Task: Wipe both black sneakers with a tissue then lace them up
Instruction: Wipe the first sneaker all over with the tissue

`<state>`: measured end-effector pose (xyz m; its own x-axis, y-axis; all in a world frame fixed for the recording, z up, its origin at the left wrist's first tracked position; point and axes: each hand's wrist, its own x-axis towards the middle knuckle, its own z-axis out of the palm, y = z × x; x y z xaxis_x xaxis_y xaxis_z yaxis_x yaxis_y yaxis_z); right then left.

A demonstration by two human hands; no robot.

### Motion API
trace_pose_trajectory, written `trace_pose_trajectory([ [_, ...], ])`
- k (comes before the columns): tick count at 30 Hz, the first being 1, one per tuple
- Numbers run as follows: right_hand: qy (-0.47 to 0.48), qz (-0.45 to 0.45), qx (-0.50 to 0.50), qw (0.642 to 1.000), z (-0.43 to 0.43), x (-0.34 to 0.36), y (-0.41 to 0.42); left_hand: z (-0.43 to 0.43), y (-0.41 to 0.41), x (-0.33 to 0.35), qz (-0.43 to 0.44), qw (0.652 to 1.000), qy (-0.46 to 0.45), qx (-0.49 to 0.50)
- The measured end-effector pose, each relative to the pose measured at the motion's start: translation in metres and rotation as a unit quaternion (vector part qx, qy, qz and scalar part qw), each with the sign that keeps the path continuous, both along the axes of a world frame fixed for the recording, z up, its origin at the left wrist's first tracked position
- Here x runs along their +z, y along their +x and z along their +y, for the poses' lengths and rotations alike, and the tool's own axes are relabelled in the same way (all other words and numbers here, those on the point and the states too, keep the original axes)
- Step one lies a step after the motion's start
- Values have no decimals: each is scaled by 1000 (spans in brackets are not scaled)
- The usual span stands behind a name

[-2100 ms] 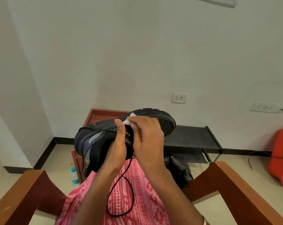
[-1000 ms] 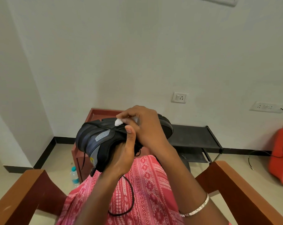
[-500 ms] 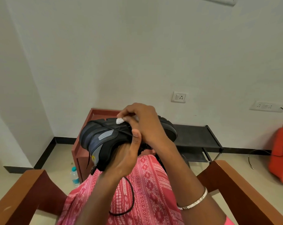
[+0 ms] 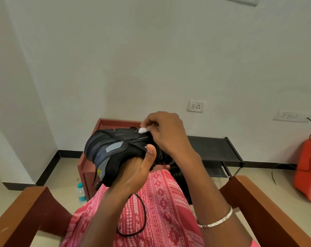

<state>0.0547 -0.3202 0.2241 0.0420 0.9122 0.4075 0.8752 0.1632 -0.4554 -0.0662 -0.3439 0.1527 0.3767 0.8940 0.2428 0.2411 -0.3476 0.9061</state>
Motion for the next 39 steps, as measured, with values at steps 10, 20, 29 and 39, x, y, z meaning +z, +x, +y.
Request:
trace_pose_trajectory([
  [10, -47, -51, 4, 998, 1, 11, 16, -3, -2, 4, 28, 1000, -13, 4],
  [20, -11, -25, 55, 998, -1, 2, -9, 0, 4, -3, -1, 999, -17, -45],
  [29, -61, -8, 106, 992, 3, 8, -7, 1, 3, -6, -1, 998, -37, -44],
  [39, -54, -80, 56, 994, -5, 8, 0, -2, 6, -3, 15, 998, -16, -55],
])
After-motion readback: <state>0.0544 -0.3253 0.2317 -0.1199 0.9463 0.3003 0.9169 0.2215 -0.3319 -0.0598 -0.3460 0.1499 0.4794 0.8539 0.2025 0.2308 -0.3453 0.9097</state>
